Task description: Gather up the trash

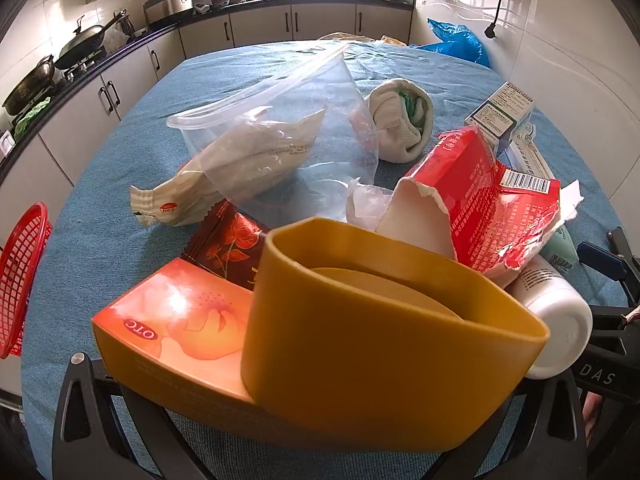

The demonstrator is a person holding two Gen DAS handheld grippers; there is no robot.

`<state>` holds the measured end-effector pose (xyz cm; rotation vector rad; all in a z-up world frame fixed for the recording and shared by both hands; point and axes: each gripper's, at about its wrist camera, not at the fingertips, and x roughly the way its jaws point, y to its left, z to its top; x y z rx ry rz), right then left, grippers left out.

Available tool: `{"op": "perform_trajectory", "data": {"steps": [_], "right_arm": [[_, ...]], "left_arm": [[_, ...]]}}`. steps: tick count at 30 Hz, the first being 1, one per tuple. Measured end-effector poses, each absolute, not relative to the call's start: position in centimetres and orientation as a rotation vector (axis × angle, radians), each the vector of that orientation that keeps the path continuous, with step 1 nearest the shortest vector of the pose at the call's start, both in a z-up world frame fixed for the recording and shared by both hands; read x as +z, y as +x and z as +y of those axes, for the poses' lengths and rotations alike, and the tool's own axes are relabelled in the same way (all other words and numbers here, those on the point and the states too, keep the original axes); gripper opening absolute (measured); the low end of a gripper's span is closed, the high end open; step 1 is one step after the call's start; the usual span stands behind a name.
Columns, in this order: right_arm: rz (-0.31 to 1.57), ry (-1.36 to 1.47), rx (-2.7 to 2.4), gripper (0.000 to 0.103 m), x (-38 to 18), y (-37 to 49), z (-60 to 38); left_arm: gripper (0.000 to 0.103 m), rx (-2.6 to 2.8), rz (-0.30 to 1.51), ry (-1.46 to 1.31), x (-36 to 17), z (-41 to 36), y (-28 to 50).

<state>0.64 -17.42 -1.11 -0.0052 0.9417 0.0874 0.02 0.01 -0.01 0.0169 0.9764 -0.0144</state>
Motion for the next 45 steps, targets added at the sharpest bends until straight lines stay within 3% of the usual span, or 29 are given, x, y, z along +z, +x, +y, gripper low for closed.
{"op": "perform_trajectory", "data": {"steps": [12, 27, 36, 45], "right_arm": [[0.902, 0.010, 0.115, 0.103, 0.2, -5.8, -18.7], [0.649, 0.000, 0.078, 0.100, 5.1, -17.3, -17.0], [0.661, -0.065, 0.113, 0.082, 3.7, -20.3, -14.3], [0.646, -0.079, 0.087, 0.082, 3.6, -20.9, -15.1]], "left_arm": [[0.103, -0.037, 0.884, 0.089, 1.5, 0.9, -5.2], [0.103, 0.027, 0.562, 0.045, 5.7, 2.8, -16.8], [0.103, 0.103, 0.496, 0.055, 4.9, 3.7, -20.4], [0.103, 0.085, 0.517, 0.068, 4.3, 2.5, -20.4]]}}
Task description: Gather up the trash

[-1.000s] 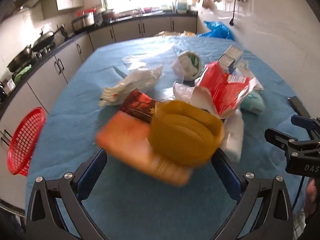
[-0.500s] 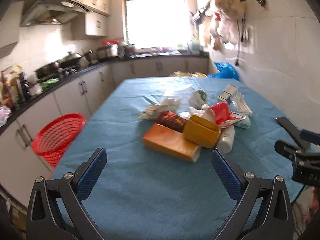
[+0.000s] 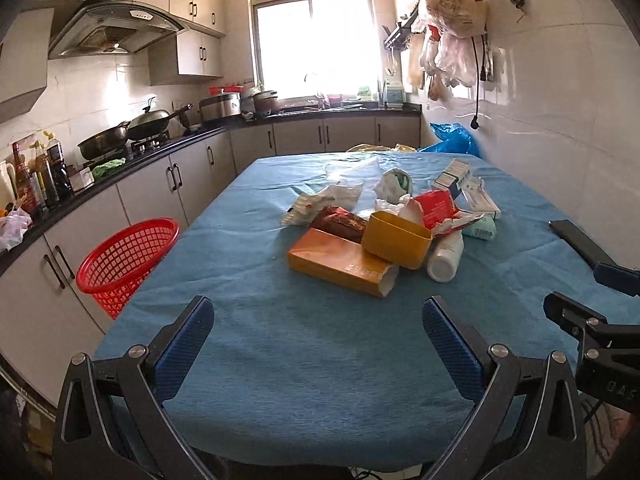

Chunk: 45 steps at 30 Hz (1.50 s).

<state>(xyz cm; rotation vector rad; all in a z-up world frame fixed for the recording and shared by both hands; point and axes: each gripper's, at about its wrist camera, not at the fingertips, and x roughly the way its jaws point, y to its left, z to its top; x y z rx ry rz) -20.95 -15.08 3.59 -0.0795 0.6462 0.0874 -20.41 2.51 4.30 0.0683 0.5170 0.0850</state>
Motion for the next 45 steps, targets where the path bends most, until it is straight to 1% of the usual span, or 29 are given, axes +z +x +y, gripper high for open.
{"op": "perform_trajectory", "data": {"steps": [36, 42, 45], "right_arm": [[0.672, -0.098, 0.105, 0.082, 2.9, -20.7, -14.6], [0.680, -0.096, 0.118, 0.079, 2.9, -20.6, -14.5], [0.694, -0.084, 0.146, 0.067, 2.7, -20.3, -14.6]], "left_arm": [[0.103, 0.082, 0.548, 0.068, 4.0, 2.9, -20.2], [0.103, 0.080, 0.552, 0.066, 3.9, 2.9, -20.1], [0.103, 0.069, 0.573, 0.045, 3.8, 3.5, -19.7]]}}
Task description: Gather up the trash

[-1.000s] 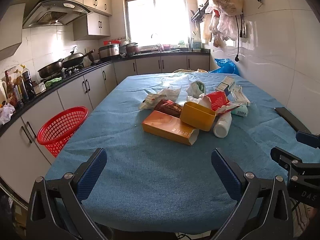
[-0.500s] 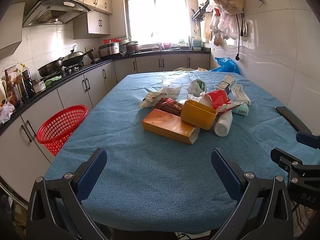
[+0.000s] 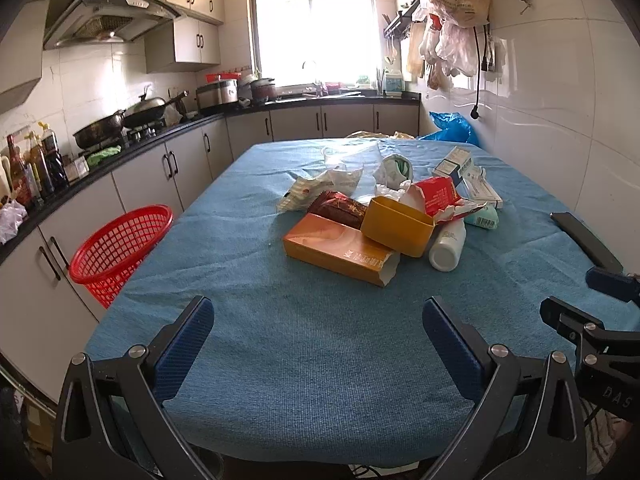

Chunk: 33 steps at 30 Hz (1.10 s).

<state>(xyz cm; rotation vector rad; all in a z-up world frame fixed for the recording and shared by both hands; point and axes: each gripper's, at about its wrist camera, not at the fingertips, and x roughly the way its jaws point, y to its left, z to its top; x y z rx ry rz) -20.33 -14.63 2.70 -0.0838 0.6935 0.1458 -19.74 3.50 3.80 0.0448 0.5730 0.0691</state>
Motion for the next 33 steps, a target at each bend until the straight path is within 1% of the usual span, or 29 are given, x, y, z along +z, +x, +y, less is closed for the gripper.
{"op": "perform_trajectory", "data": {"steps": [2, 3, 5, 7, 9, 11, 14, 16, 19, 25, 28, 30, 33], "right_arm": [[0.710, -0.072, 0.174, 0.053, 2.5, -20.1, -14.8], [0.719, -0.068, 0.187, 0.050, 2.3, -19.9, -14.8], [0.727, -0.057, 0.230, 0.041, 2.2, -19.6, -14.9], [0.729, -0.055, 0.276, 0.036, 2.3, -19.4, -14.7], [0.733, -0.045, 0.344, 0.034, 2.4, -19.0, -14.3], [0.724, -0.052, 0.392, 0.028, 2.8, -18.7, -13.8], [0.701, -0.066, 0.443, 0.027, 3.5, -18.2, -13.0], [0.692, -0.063, 0.458, 0.027, 3.8, -17.9, -12.7], [0.676, -0.067, 0.451, 0.027, 4.1, -17.6, -12.7], [0.683, -0.034, 0.434, 0.027, 3.7, -16.9, -13.9], [0.686, -0.019, 0.426, 0.027, 3.7, -16.5, -14.5], [0.683, -0.009, 0.420, 0.027, 3.8, -16.3, -14.9], [0.685, 0.004, 0.421, 0.027, 3.9, -16.1, -15.3]], "left_arm": [[0.103, 0.057, 0.600, 0.009, 3.8, 4.3, -19.1], [0.103, 0.049, 0.621, -0.022, 3.7, 4.9, -18.8], [0.103, 0.052, 0.645, -0.064, 3.6, 5.9, -18.2], [0.103, 0.041, 0.670, -0.098, 3.4, 6.6, -17.6], [0.103, 0.023, 0.694, -0.134, 3.2, 7.2, -16.9], [0.103, -0.001, 0.717, -0.166, 3.0, 7.8, -16.0], [0.096, -0.036, 0.762, -0.228, 2.8, 8.5, -14.2], [0.087, -0.072, 0.807, -0.293, 2.5, 9.0, -12.8], [0.081, -0.111, 0.870, -0.390, 1.9, 9.8, -10.5], [0.081, -0.088, 0.902, -0.412, 1.8, 9.1, -7.0], [0.081, -0.048, 0.916, -0.364, 2.0, 8.3, -5.4], [0.077, -0.028, 0.930, -0.309, 2.0, 7.4, -4.3], [0.077, -0.025, 0.938, -0.235, 2.2, 6.5, -3.6]]}}
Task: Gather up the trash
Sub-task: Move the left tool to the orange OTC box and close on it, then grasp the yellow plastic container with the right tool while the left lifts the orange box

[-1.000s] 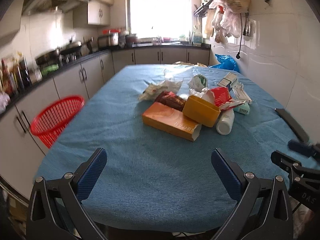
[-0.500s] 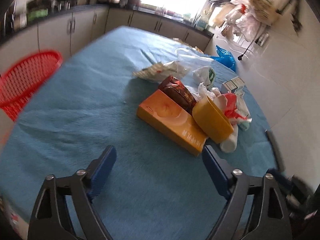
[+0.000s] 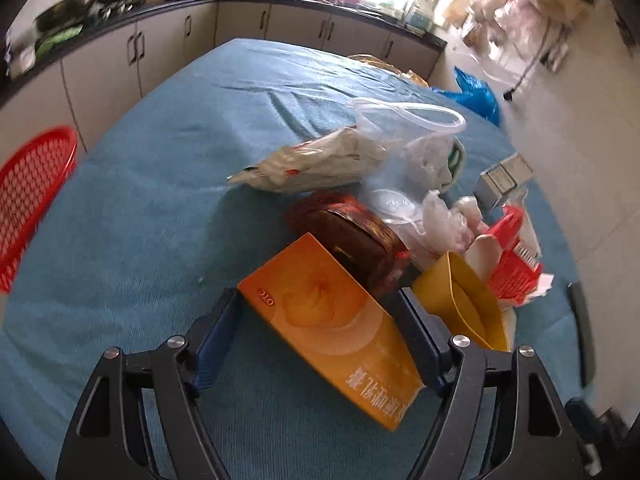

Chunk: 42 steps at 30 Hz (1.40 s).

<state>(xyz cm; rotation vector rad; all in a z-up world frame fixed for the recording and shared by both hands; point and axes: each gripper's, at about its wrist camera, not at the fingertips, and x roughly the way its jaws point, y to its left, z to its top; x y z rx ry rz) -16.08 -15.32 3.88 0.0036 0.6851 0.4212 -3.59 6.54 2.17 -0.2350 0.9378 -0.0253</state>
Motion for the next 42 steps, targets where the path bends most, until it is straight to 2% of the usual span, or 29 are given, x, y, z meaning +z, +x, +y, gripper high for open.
{"op": "perform_trajectory", "data": {"steps": [11, 14, 17, 20, 23, 26, 30, 32, 33, 38, 39, 41, 42], "right_arm": [[0.728, 0.001, 0.555, 0.027, 4.8, -13.9, -14.3], [0.736, -0.033, 0.590, 0.027, 5.0, -13.3, -13.4], [0.741, -0.074, 0.627, 0.027, 5.1, -12.8, -12.5], [0.754, -0.120, 0.669, 0.027, 5.0, -12.4, -12.0], [0.758, -0.182, 0.703, 0.027, 4.9, -12.0, -11.0], [0.767, -0.230, 0.739, 0.027, 4.9, -11.3, -9.9], [0.785, -0.302, 0.775, 0.027, 4.4, -9.9, -7.9], [0.795, -0.327, 0.774, 0.027, 4.0, -9.1, -7.4], [0.805, -0.345, 0.773, 0.027, 3.8, -8.5, -6.9], [0.837, -0.403, 0.759, 0.027, 2.4, -6.7, -5.2], [0.843, -0.416, 0.748, 0.027, 2.0, -6.5, -4.9], [0.854, -0.415, 0.755, 0.009, 1.6, -6.3, -4.6], [0.853, -0.401, 0.754, 0.008, 1.5, -6.2, -4.6]], "left_arm": [[0.076, -0.090, 0.945, -0.156, 2.3, 9.4, -6.5], [0.081, -0.072, 0.972, -0.153, 2.1, 9.6, -6.0], [0.081, -0.054, 0.984, -0.105, 2.0, 8.9, -5.4], [0.078, -0.066, 0.982, -0.062, 1.9, 8.6, -5.5], [0.071, -0.098, 0.977, -0.061, 2.5, 9.6, -6.0], [0.070, -0.128, 1.013, -0.024, 2.3, 10.8, -6.6], [0.071, -0.156, 1.037, -0.013, 2.5, 11.5, -7.2], [0.075, -0.159, 1.041, -0.002, 2.6, 11.5, -7.8], [0.081, -0.153, 1.051, 0.004, 2.4, 11.4, -7.9], [0.081, -0.127, 1.048, 0.088, 1.6, 10.0, -8.8], [0.076, -0.121, 1.033, 0.100, 1.5, 9.7, -9.1], [0.060, -0.120, 1.004, 0.095, 1.7, 9.3, -9.4], [0.045, -0.113, 0.992, 0.086, 1.8, 9.3, -9.5]]}}
